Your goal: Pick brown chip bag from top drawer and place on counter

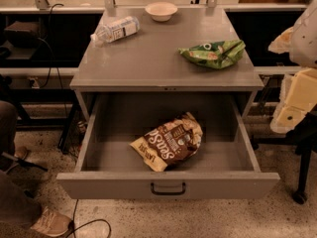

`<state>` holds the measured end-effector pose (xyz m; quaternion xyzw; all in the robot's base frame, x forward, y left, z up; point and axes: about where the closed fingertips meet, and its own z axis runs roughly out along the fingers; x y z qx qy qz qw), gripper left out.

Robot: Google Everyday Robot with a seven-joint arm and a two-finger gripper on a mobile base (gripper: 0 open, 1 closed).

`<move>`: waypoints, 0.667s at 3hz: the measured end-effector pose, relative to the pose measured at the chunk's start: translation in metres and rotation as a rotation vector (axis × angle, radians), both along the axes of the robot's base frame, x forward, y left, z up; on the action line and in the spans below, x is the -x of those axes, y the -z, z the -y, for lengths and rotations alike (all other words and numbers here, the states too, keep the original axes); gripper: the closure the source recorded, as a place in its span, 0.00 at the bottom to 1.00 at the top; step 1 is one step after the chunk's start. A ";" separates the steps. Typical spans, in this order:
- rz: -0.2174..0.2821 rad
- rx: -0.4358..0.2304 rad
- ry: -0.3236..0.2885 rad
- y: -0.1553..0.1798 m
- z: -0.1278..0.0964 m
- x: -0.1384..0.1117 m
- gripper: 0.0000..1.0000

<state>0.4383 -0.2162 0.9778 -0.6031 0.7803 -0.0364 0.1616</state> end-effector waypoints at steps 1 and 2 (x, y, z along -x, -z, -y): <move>0.000 0.000 0.000 0.000 0.000 0.000 0.00; -0.038 -0.038 -0.015 0.033 -0.008 -0.004 0.00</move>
Offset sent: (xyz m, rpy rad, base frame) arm 0.0126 0.0246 -0.1112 0.1271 0.1468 0.0519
